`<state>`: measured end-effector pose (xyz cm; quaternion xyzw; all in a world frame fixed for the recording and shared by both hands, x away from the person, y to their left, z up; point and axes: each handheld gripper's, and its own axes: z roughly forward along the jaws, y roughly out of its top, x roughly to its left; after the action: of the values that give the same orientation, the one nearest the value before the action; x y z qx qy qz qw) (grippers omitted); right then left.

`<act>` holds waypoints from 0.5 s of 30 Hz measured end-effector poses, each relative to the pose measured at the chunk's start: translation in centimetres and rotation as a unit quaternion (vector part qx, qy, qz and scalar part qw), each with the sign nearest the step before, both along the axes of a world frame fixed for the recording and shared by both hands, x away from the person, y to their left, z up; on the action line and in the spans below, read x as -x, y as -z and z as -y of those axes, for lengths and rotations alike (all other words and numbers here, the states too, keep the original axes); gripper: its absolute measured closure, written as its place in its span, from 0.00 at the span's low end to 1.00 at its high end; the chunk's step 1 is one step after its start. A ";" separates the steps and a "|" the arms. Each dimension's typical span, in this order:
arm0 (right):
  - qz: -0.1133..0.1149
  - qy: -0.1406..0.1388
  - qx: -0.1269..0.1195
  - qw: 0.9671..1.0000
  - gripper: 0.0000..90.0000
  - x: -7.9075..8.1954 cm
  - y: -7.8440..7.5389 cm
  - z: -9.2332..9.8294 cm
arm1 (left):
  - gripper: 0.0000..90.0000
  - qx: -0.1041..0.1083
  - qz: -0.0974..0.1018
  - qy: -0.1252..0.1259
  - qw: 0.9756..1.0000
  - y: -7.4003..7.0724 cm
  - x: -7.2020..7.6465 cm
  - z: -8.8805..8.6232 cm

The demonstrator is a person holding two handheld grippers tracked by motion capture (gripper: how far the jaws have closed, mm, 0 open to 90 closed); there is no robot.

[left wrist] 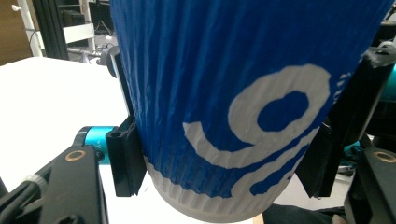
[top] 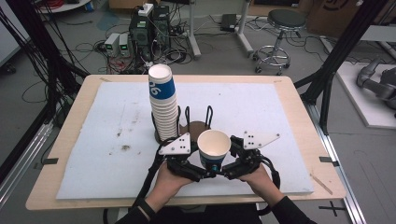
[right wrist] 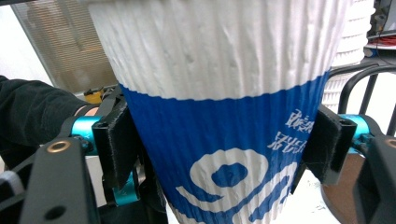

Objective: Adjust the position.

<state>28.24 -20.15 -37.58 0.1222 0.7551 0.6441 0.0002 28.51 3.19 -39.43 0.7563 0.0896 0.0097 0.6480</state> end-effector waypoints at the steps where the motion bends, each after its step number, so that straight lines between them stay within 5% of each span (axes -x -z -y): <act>1: 0.001 0.000 0.002 1.000 0.23 0.0 -0.1 0.0 | 0.33 -0.001 -0.001 0.001 1.000 0.0 0.0 0.0; 15: 0.014 0.008 -0.019 1.000 0.23 0.1 -1.1 0.7 | 0.33 -0.008 -0.007 0.009 1.000 0.5 -0.1 0.2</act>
<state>28.16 -20.87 -36.44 0.1194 0.7413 0.6603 0.0134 28.59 2.96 -39.89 0.7625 0.0875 -0.0003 0.6411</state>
